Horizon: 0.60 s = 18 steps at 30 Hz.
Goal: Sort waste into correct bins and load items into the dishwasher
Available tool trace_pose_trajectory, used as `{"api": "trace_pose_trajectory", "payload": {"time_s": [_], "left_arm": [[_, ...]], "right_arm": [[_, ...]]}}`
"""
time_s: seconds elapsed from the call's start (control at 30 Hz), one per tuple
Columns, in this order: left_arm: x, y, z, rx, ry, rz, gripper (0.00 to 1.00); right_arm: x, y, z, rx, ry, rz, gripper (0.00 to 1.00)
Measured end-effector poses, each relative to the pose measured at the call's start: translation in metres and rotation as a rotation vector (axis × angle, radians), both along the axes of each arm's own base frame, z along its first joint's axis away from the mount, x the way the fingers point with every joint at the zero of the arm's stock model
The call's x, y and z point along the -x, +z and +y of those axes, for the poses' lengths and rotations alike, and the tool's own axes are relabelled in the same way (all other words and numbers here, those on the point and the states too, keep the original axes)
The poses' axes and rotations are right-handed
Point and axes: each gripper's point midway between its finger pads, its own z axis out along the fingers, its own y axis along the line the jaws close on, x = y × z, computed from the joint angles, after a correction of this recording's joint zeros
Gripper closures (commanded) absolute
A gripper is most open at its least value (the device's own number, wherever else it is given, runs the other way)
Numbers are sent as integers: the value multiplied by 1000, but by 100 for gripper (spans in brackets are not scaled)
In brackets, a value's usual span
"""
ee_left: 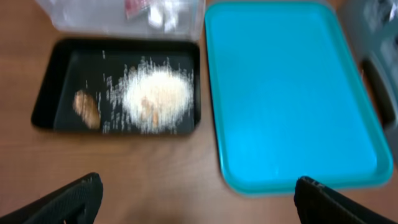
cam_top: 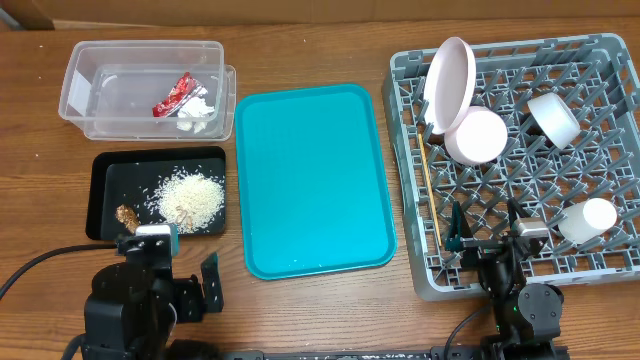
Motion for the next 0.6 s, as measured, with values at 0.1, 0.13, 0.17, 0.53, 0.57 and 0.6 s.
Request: {"api": "trace_pose_trajectory", "payload": {"time_s": [0.1,0.13,0.17,0.53,0.57,0.6], "left_arm": [[-21,2,2,20,27,-137,0],[-26,0,2,24,32,-169,0],[-30,-7,2,28,37,-196,0],[-68,-69,2,109,66,-516,0],[-71,-66,2,117,64,-560,0],[-73,-64,2,125,59,-600,0]], "right_arm": [[0,0,0,1,0,0,0],[0,0,0,0,0,0,0],[0,0,0,1,0,-1,0],[0,0,0,0,0,0,0],[0,0,0,0,0,0,0],[0,0,0,1,0,0,0]]}}
